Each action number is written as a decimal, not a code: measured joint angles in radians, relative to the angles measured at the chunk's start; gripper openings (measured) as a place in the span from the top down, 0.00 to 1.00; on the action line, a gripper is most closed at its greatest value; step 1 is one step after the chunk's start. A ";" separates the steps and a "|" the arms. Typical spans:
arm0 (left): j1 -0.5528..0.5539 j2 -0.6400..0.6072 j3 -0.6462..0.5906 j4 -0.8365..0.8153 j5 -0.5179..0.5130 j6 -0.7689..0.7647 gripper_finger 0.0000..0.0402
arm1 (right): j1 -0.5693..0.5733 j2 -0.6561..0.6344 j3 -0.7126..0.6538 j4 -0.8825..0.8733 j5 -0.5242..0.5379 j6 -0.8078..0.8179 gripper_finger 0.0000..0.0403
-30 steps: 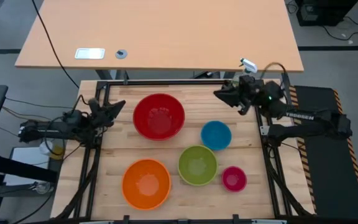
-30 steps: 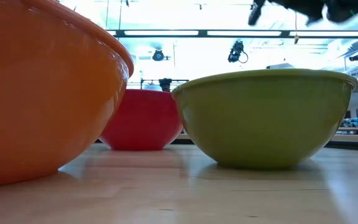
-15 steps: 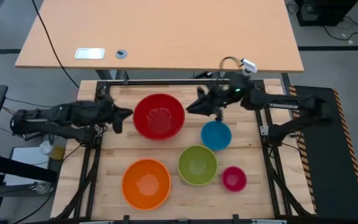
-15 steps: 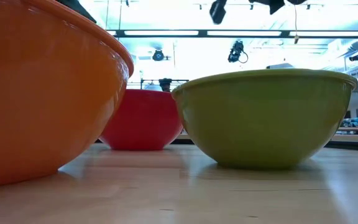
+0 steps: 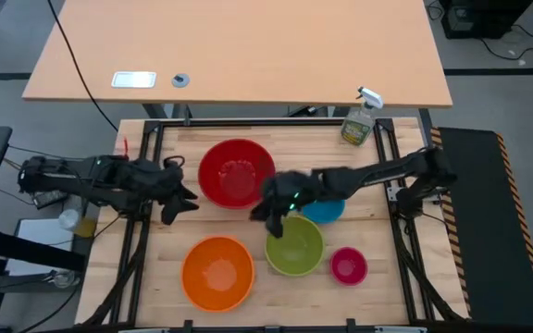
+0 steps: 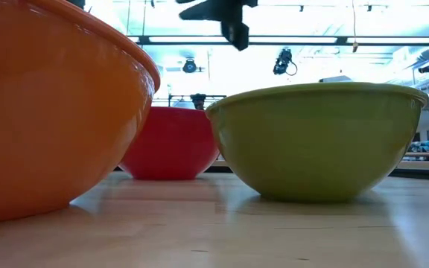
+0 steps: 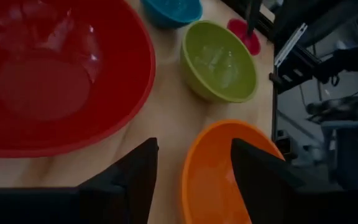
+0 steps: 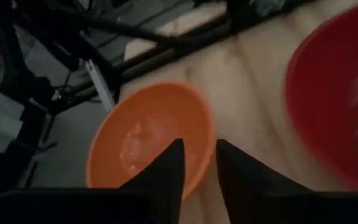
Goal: Nest bowls inside each other
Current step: Stack the orange bowl on top of the red bowl, then stack the green bowl on top of the orange bowl
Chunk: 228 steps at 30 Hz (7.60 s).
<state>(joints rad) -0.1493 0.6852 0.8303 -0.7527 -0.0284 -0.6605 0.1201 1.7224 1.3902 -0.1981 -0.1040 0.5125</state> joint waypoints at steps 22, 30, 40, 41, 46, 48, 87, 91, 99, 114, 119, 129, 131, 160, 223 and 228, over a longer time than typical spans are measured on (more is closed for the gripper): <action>-0.322 0.000 0.000 0.042 -0.338 -0.014 0.48 | 0.097 0.371 0.404 -0.346 0.165 0.122 0.42; -0.322 0.000 0.000 0.039 -0.353 -0.019 0.48 | 0.100 0.407 0.394 -0.360 0.163 0.113 0.43; -0.322 0.002 -0.001 0.031 -0.367 -0.035 0.48 | 0.101 0.469 0.394 -0.336 0.105 0.102 0.45; -0.322 0.002 -0.001 0.030 -0.367 -0.036 0.48 | 0.101 0.470 0.394 -0.339 0.098 0.101 0.47; -0.321 0.002 -0.001 0.030 -0.371 -0.037 0.48 | 0.098 0.488 0.394 -0.348 0.077 0.109 0.60; -0.321 0.002 -0.001 0.030 -0.371 -0.044 0.48 | 0.095 0.488 0.395 -0.336 0.082 0.120 0.67; -0.319 -0.073 -0.001 0.184 -0.474 -0.003 0.48 | -0.100 0.331 0.394 -0.211 -0.164 0.103 0.92; -0.318 -0.081 -0.001 0.199 -0.593 0.001 0.48 | -0.158 0.303 0.394 -0.250 -0.143 0.065 0.92; -0.233 -0.047 -0.001 0.204 -0.665 -0.002 0.48 | -0.290 0.267 0.394 -0.307 -0.126 -0.006 0.92; -0.066 0.046 -0.001 0.263 -0.673 0.020 0.48 | -0.484 0.269 0.394 -0.407 -0.051 -0.167 0.92; -0.043 0.119 -0.001 0.263 -0.672 0.021 0.48 | -0.503 0.281 0.396 -0.404 -0.041 -0.228 0.92; 0.002 0.251 -0.001 0.264 -0.565 0.031 0.48 | -0.506 0.353 0.392 -0.389 -0.005 -0.290 0.92; 0.015 0.267 -0.002 0.261 -0.558 0.041 0.48 | -0.506 0.358 0.392 -0.389 0.002 -0.296 0.92; 0.074 0.514 -0.004 0.374 -0.422 0.070 0.48 | -0.500 0.436 0.390 -0.356 0.060 -0.340 0.87; 0.047 0.341 -0.004 0.337 -0.367 0.199 0.48 | -0.209 0.213 0.390 -0.920 -0.005 -0.469 0.48; 0.032 0.342 -0.004 0.337 -0.367 0.173 0.48 | -0.144 0.202 0.340 -0.903 -0.017 -0.480 0.47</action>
<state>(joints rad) -0.1177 1.0267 0.8265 -0.4162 -0.3950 -0.4877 -0.0241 1.9241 1.7305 -1.1013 -0.1208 0.0323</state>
